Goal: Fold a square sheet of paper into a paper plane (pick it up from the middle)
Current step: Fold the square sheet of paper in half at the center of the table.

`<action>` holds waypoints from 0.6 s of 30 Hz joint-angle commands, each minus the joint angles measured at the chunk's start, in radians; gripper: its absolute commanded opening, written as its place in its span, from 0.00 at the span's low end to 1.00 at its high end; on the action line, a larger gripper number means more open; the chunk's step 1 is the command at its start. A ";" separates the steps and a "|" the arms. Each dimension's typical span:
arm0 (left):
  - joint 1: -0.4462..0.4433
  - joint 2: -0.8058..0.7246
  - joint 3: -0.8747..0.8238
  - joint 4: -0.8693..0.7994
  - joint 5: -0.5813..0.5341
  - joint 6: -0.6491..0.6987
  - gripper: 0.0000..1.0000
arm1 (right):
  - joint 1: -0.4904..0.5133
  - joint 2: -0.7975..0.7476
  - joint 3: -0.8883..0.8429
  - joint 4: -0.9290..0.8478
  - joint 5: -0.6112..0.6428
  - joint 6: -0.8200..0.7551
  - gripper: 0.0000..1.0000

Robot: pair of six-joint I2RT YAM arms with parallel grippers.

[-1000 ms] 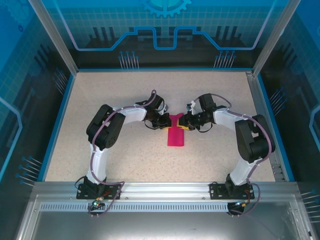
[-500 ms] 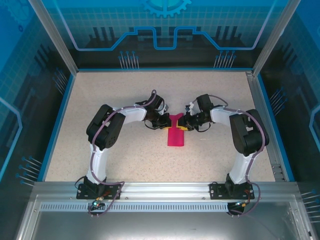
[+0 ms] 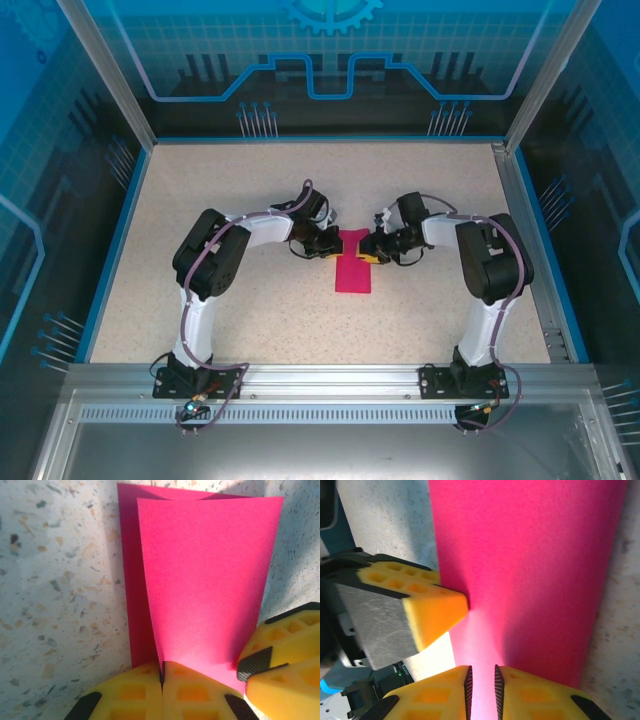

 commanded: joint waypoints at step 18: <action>0.007 0.043 0.004 -0.091 -0.057 0.016 0.04 | 0.009 -0.089 -0.038 -0.054 0.013 -0.038 0.24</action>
